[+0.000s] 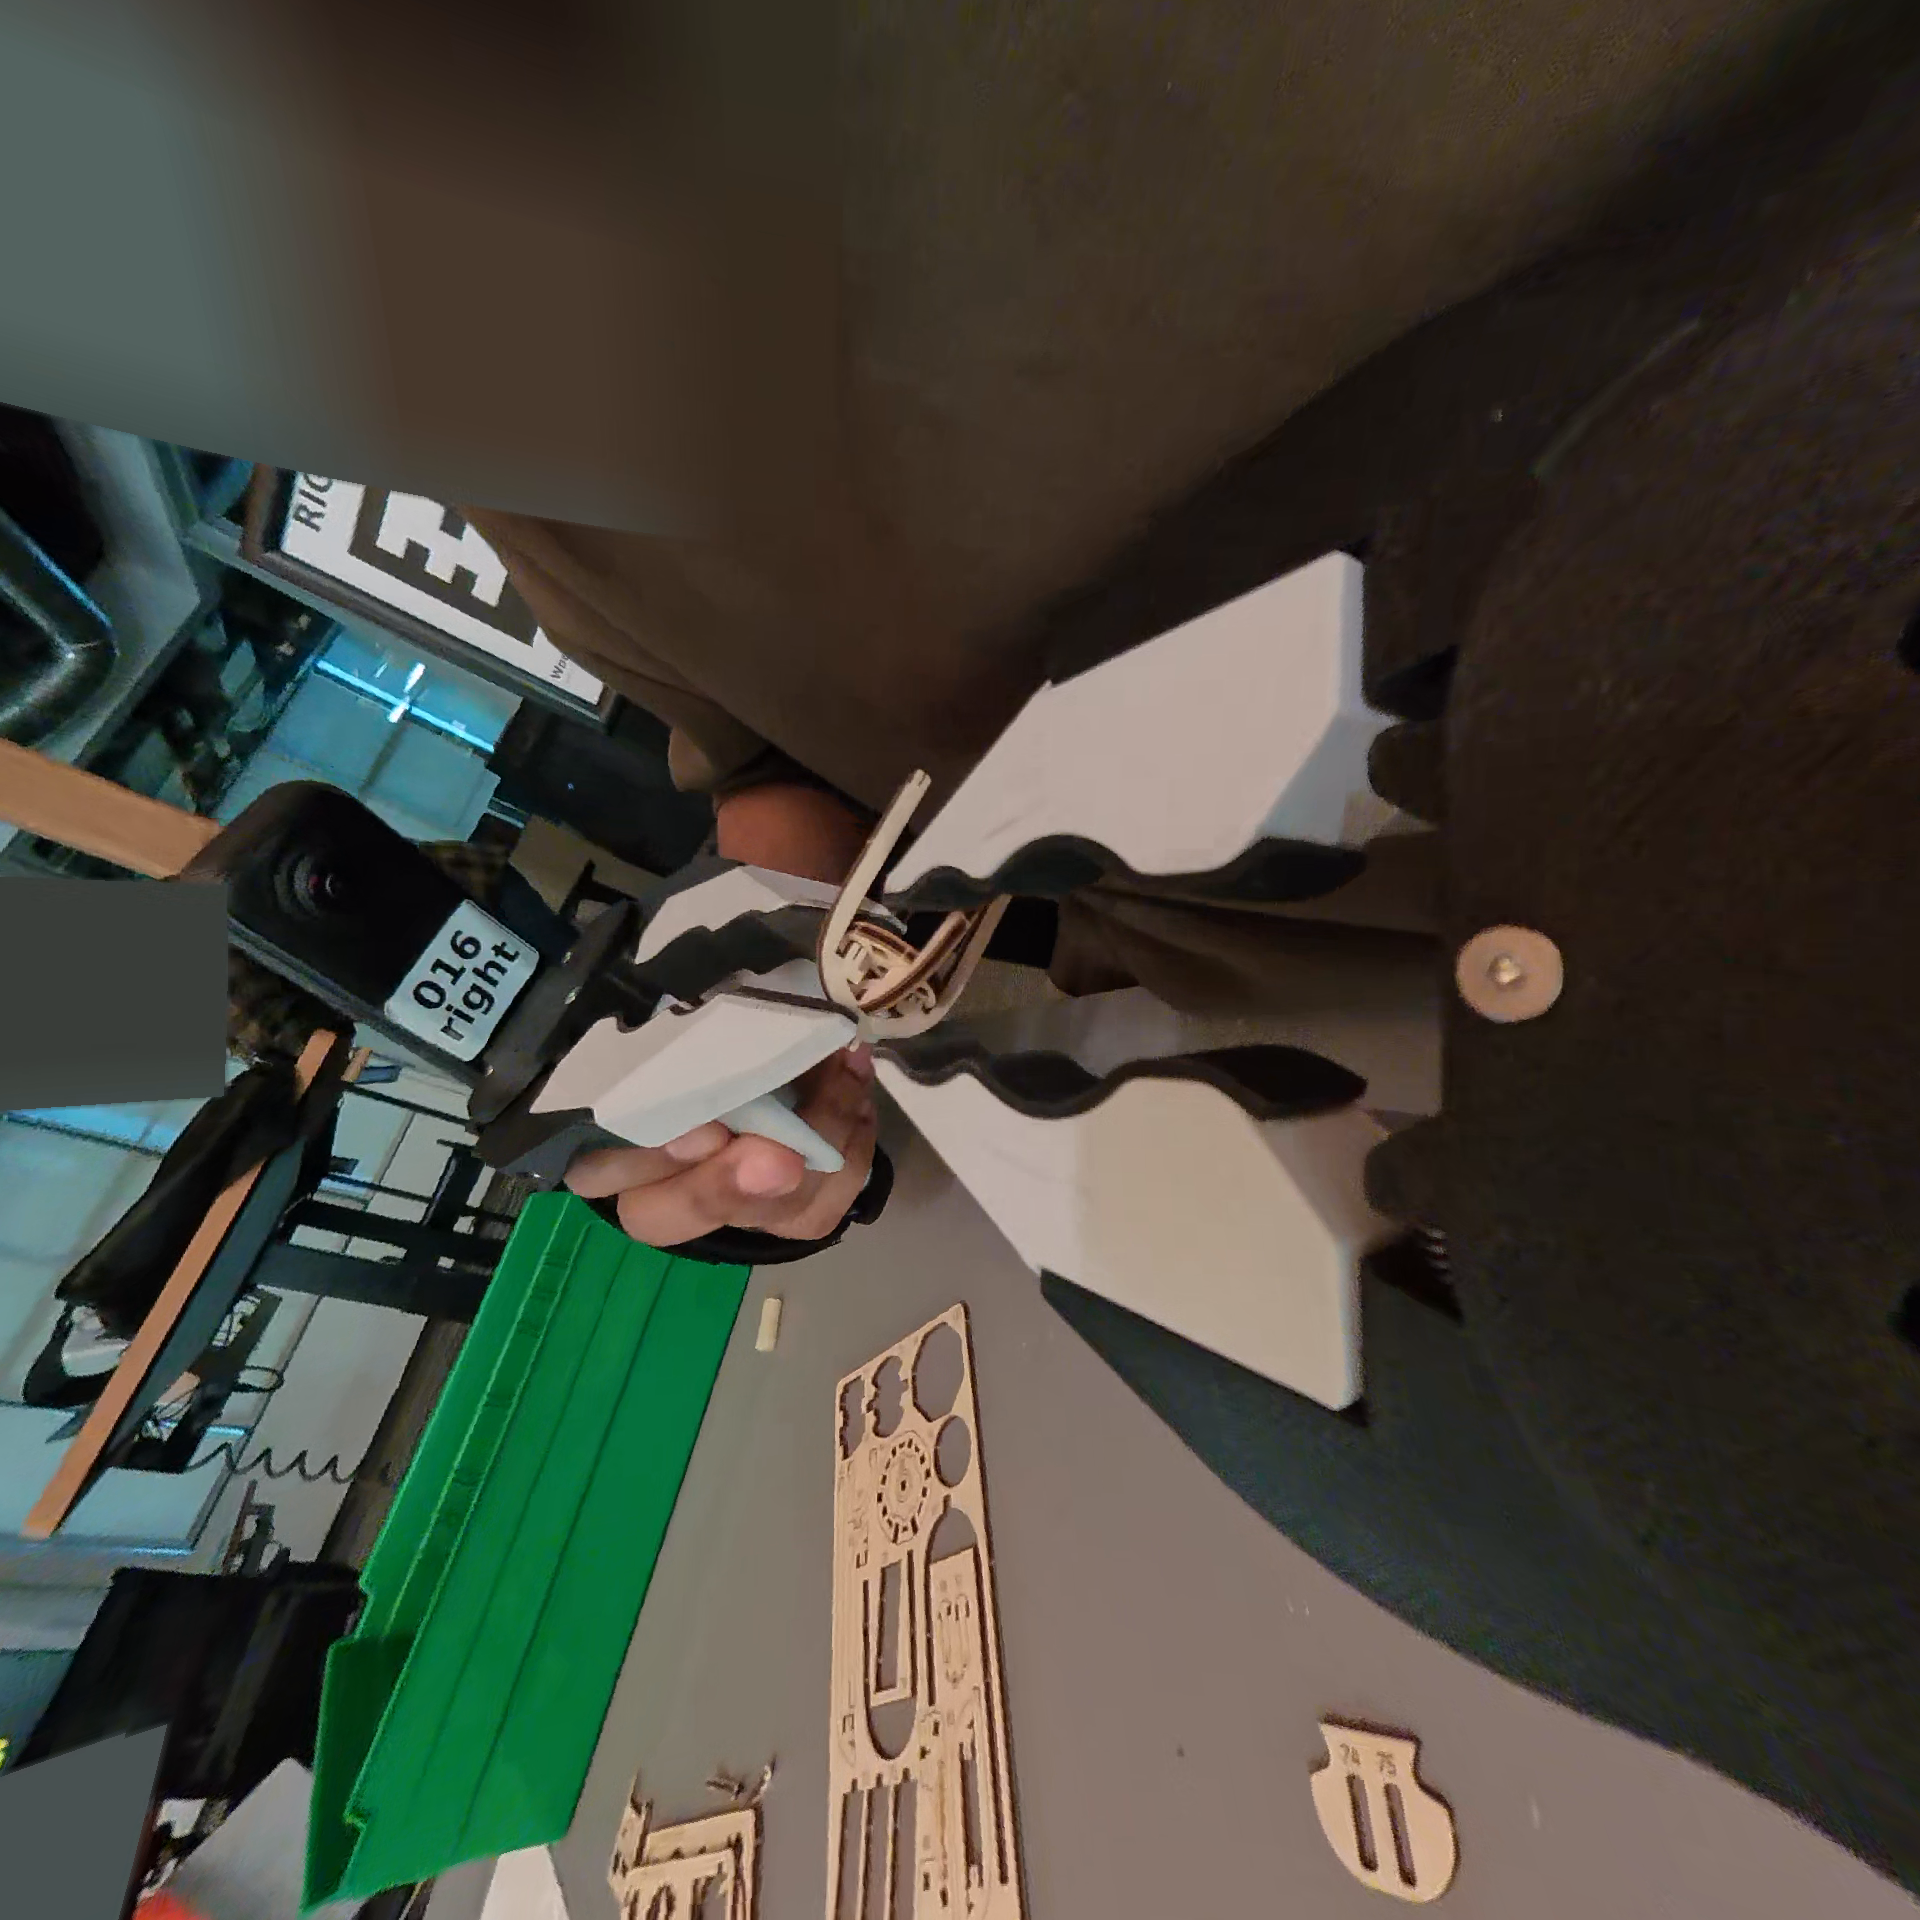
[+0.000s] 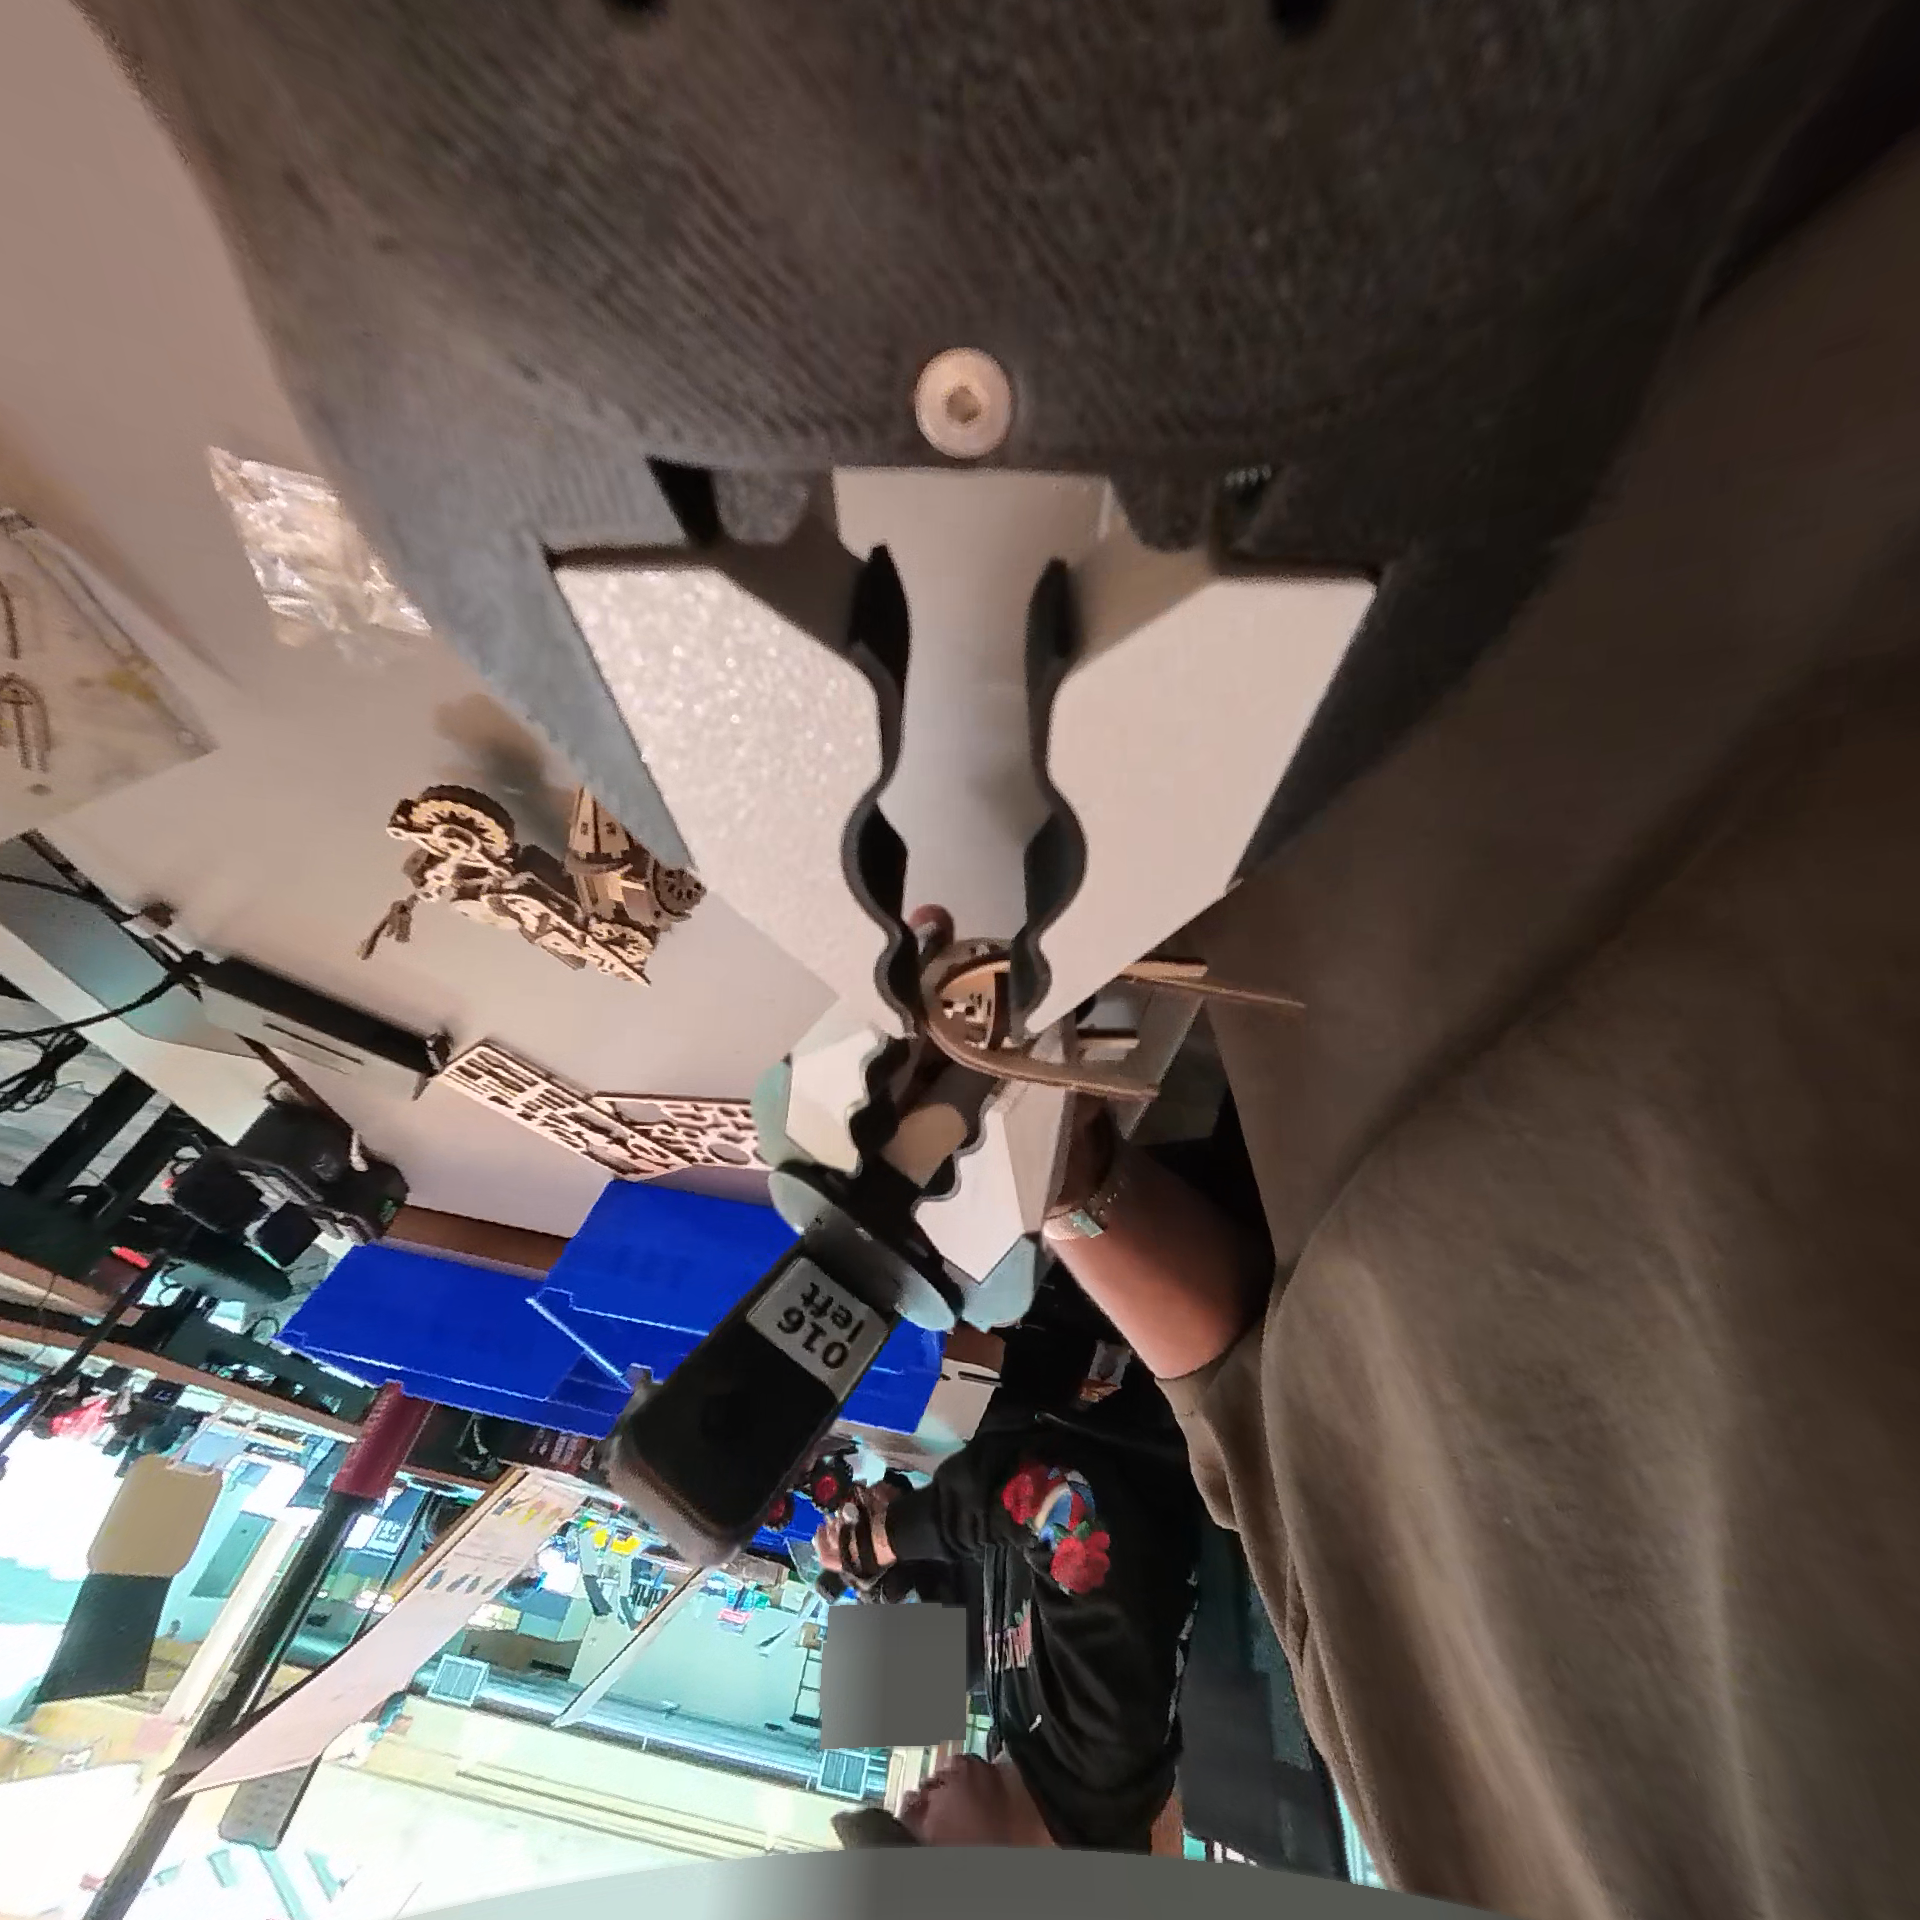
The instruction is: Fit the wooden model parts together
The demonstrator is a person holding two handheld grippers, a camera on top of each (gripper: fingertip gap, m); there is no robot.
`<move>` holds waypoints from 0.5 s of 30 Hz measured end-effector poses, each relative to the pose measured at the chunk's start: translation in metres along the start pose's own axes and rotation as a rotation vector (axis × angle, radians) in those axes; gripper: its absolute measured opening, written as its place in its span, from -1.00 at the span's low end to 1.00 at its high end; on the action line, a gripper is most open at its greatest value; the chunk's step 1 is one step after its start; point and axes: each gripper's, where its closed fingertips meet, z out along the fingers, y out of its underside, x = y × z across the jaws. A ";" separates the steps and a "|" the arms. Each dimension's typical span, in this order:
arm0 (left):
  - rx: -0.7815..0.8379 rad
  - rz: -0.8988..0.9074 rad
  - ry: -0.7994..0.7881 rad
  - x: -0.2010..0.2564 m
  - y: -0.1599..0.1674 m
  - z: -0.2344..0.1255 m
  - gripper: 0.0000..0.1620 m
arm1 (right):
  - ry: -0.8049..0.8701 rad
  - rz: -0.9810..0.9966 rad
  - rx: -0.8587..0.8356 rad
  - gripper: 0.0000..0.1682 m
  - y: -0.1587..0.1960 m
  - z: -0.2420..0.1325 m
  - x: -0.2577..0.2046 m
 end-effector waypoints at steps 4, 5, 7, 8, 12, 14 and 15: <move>-0.012 0.047 -0.026 -0.001 0.001 0.000 -0.73 | -0.005 0.000 0.002 -0.82 0.001 0.000 0.000; -0.016 0.055 -0.029 -0.002 0.002 0.000 -0.73 | -0.007 -0.002 -0.001 -0.82 0.002 0.000 0.000; -0.029 0.062 -0.028 -0.002 0.003 0.000 -0.73 | -0.014 -0.003 -0.010 -0.82 0.003 0.000 -0.001; -0.039 0.060 -0.018 -0.001 0.005 0.000 -0.73 | -0.022 0.003 -0.015 -0.81 0.004 0.000 -0.002; -0.067 0.051 0.018 0.002 0.010 0.000 -0.74 | -0.053 0.017 -0.029 -0.82 0.006 0.002 -0.008; -0.080 0.055 0.035 0.004 0.012 0.000 -0.74 | -0.072 0.021 -0.034 -0.82 0.006 0.002 -0.011; -0.085 0.054 0.047 0.006 0.013 0.001 -0.74 | -0.082 0.019 -0.033 -0.82 0.006 0.002 -0.013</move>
